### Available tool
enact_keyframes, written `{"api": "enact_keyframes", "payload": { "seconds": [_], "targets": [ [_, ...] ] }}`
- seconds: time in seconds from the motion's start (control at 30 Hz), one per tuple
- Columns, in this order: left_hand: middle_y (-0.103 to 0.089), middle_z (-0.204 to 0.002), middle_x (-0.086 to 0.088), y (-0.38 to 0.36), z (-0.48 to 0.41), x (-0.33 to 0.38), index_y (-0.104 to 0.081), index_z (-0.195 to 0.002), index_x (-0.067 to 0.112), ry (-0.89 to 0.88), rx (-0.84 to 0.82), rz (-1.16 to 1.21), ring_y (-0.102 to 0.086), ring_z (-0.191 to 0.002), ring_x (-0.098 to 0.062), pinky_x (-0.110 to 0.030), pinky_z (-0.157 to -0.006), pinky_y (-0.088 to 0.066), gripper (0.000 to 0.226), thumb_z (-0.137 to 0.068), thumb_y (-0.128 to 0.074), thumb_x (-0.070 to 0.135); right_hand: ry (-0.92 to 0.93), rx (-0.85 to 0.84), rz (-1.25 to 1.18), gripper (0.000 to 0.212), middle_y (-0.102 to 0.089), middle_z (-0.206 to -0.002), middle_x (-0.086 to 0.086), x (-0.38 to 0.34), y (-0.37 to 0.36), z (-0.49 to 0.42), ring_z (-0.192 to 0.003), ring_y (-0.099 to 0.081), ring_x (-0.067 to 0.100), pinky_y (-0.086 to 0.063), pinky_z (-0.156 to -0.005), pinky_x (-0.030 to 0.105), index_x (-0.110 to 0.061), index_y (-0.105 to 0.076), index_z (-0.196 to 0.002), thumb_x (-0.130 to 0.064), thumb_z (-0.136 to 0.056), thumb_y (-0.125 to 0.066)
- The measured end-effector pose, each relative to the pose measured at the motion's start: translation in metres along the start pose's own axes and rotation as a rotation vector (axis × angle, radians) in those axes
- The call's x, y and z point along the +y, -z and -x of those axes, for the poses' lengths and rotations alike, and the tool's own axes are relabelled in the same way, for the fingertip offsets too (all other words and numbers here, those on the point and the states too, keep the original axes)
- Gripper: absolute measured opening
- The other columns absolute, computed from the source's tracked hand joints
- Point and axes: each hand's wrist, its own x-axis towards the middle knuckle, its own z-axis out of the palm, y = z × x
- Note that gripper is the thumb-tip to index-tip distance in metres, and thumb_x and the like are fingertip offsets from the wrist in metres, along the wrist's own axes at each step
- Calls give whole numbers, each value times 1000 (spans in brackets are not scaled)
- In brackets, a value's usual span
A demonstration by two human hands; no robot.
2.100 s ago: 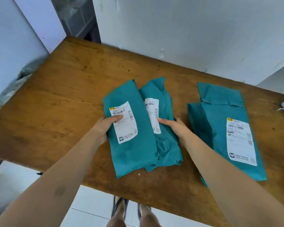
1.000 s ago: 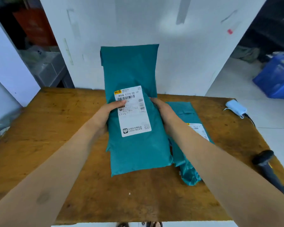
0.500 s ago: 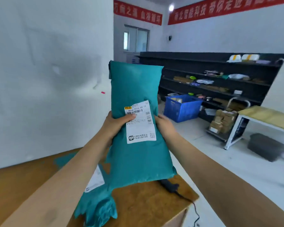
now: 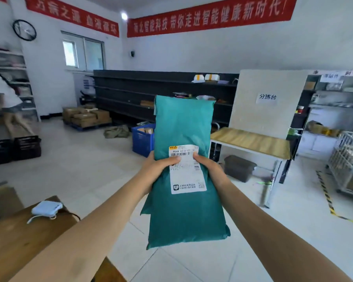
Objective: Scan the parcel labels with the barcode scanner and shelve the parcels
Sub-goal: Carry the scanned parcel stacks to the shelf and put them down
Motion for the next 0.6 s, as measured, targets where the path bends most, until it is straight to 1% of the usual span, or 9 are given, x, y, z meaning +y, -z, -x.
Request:
{"api": "enact_keyframes", "payload": {
  "seconds": [0.07, 0.17, 0.33, 0.4, 0.53, 0.6],
  "targets": [
    [-72, -110, -7, -16, -36, -14, -58, -122, 13, 11, -39, -18, -70, -99, -25, -43, -92, -54, 79, -51, -88, 28, 3, 38, -12, 50, -73, -109, 15, 2, 30, -27, -101, -69, 32, -51, -97, 44, -2, -65, -120, -24, -76, -77],
    [-71, -111, -3, -24, -99, -33, -54, -124, 17, 3, -7, -30, -70, -98, -23, -46, -93, -53, 93, -41, -92, 36, 2, 63, 15, 40, -73, -107, 16, 1, 59, -79, -97, -70, 32, -55, -89, 40, -1, -65, -117, -20, -82, -72],
    [-72, -110, -2, -16, -223, -36, -57, -120, 18, -81, 69, -19, -71, -97, -22, -44, -91, -54, 87, -42, -92, 33, 54, 66, 54, 32, -74, -102, 16, -18, 77, -201, -87, -72, 29, -58, -77, 36, -3, -66, -110, -16, -82, -73],
    [-72, -109, -1, -8, -270, -31, -58, -118, 19, -102, 108, -18, -71, -96, -21, -43, -90, -55, 86, -40, -91, 33, 64, 69, 56, 36, -74, -104, 16, -28, 78, -250, -91, -71, 32, -58, -79, 38, -3, -65, -111, -15, -79, -75],
    [-72, -110, -1, 15, -351, -29, -59, -118, 19, -121, 186, 7, -70, -98, -22, -44, -91, -54, 88, -38, -92, 36, 83, 27, 89, 42, -73, -107, 16, -42, 74, -349, -99, -69, 35, -56, -90, 46, -3, -63, -115, -14, -77, -78],
    [-72, -111, -3, 32, -382, -31, -60, -119, 17, -112, 231, 1, -70, -98, -23, -44, -90, -55, 85, -42, -92, 35, 68, -4, 104, 43, -72, -109, 18, -37, 66, -394, -102, -68, 37, -53, -93, 50, -2, -63, -116, -14, -78, -78]
  ]
}}
